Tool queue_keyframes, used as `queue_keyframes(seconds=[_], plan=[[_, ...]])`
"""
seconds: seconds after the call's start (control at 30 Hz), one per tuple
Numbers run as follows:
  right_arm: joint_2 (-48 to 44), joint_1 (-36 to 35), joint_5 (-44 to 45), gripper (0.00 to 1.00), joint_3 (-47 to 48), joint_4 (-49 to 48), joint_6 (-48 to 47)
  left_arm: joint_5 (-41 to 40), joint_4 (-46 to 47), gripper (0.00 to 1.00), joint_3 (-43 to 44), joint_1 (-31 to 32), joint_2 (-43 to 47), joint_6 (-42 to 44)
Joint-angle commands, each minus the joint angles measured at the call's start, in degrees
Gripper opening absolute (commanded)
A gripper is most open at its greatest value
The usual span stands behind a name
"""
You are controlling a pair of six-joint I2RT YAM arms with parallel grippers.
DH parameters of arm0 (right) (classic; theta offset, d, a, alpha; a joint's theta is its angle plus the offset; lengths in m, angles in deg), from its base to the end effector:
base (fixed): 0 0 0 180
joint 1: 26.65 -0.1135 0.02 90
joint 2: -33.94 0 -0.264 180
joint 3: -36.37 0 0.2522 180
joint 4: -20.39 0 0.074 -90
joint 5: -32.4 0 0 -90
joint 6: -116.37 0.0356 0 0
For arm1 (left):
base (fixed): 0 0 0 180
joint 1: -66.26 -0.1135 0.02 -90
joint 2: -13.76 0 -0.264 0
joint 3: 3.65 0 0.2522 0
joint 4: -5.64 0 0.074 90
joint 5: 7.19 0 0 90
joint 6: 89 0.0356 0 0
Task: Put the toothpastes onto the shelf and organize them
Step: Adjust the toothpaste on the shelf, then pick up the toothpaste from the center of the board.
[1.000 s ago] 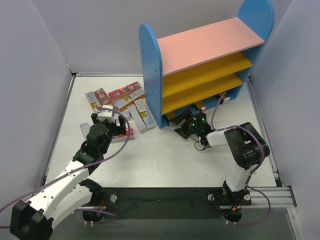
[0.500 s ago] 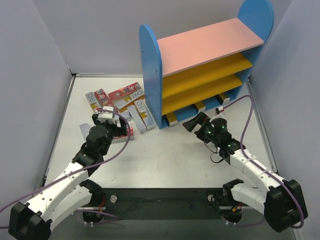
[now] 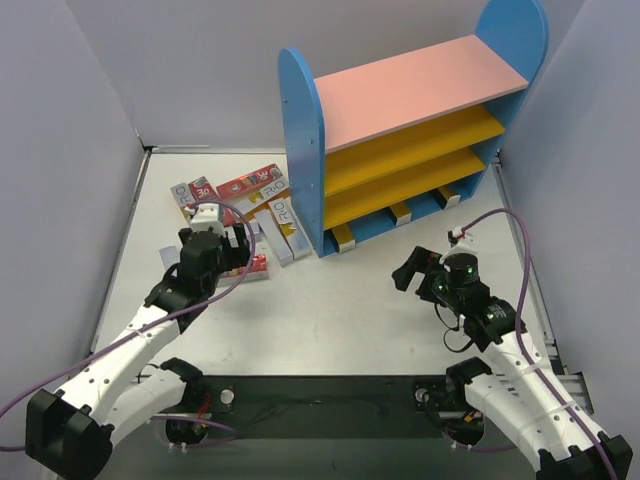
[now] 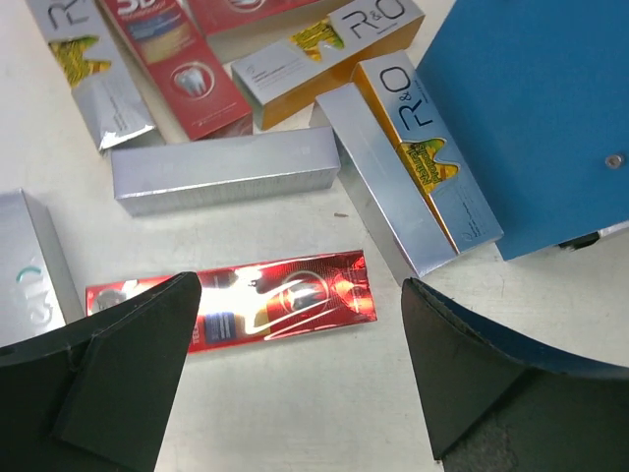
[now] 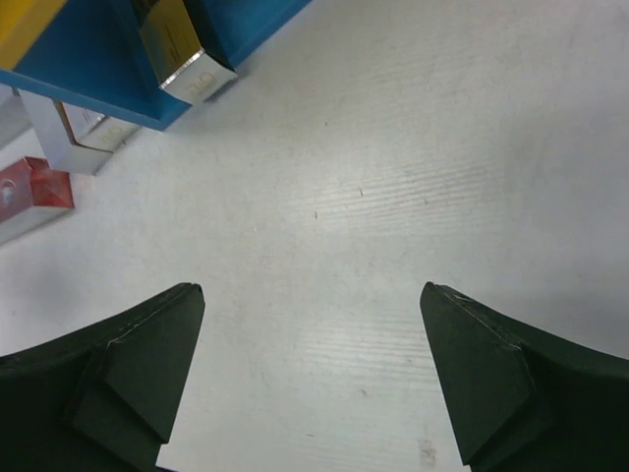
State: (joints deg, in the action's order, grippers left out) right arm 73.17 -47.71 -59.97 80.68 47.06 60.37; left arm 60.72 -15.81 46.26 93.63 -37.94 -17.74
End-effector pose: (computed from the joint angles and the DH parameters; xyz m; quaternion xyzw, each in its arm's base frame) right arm 0.1568 0.0620 0.2625 0.0816 0.8229 0.2749 0.4905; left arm 0.1898 -0.0832 0.2706 -0.0434 0.8252 -0.0643 0.5595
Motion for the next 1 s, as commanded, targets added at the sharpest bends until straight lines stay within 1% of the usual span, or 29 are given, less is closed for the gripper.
queue_keyframes(seconds=[0.0, 0.1, 0.13, 0.3, 0.33, 0.4, 0.57, 0.6, 0.7, 0.77, 0.8, 0.87, 0.97], plan=[[-0.54, 0.23, -2.02, 1.0, 3.82, 7.65, -3.85, -2.6, -13.66, 0.96, 7.8, -1.36, -0.85, -11.04], [-3.53, 0.14, -2.98, 1.0, 4.08, 10.47, -6.13, -7.26, -23.22, 0.97, 11.04, -1.8, -2.0, -18.85], [-4.23, 0.14, -3.25, 1.0, 4.0, 11.26, -7.44, -8.23, -24.82, 0.97, 11.75, -2.06, -2.35, -21.66], [-7.49, 0.14, -4.22, 1.0, 2.6, 14.34, -9.74, -6.66, -31.77, 0.97, 14.57, -3.38, -4.11, -26.42], [-8.19, 0.14, -4.92, 1.0, 2.33, 14.34, -9.83, -6.57, -32.65, 0.97, 14.4, -3.99, -4.02, -29.3], [-10.04, 0.05, -5.71, 1.0, 1.71, 14.34, -10.09, -6.22, -34.41, 0.97, 14.22, -4.87, -3.49, -32.22], [-13.9, 0.05, -8.53, 1.0, 2.32, 16.71, -10.27, -4.28, -38.54, 0.97, 15.36, -8.74, -3.93, -37.23], [-14.08, 0.05, -8.7, 1.0, 2.41, 16.97, -10.62, -3.5, -40.2, 0.97, 15.36, -9.35, -4.37, -39.68], [-13.04, -0.21, -9.75, 1.0, 3.2, 16.8, -10.71, -0.51, -40.57, 0.97, 14.05, -11.55, -6.3, -43.73], [-11.37, -0.21, -9.59, 1.0, 3.12, 15.14, -10.88, -0.33, -40.66, 0.97, 13.26, -12.43, -8.84, -46.2], [-10.58, -0.04, -8.97, 1.0, 3.38, 14.78, -10.71, 0.02, -42.31, 0.97, 13.52, -12.61, -9.81, -50.56], [-8.65, -0.12, -8.96, 1.0, 4.69, 14.87, -11.58, 0.2, -43.29, 0.97, 14.3, -12.87, -12.71, -53.32], [-7.85, -0.21, -8.53, 1.0, 3.39, 13.47, -12.29, -1.73, -44.6, 0.97, 15.18, -12.96, -16.93, -57.88]])
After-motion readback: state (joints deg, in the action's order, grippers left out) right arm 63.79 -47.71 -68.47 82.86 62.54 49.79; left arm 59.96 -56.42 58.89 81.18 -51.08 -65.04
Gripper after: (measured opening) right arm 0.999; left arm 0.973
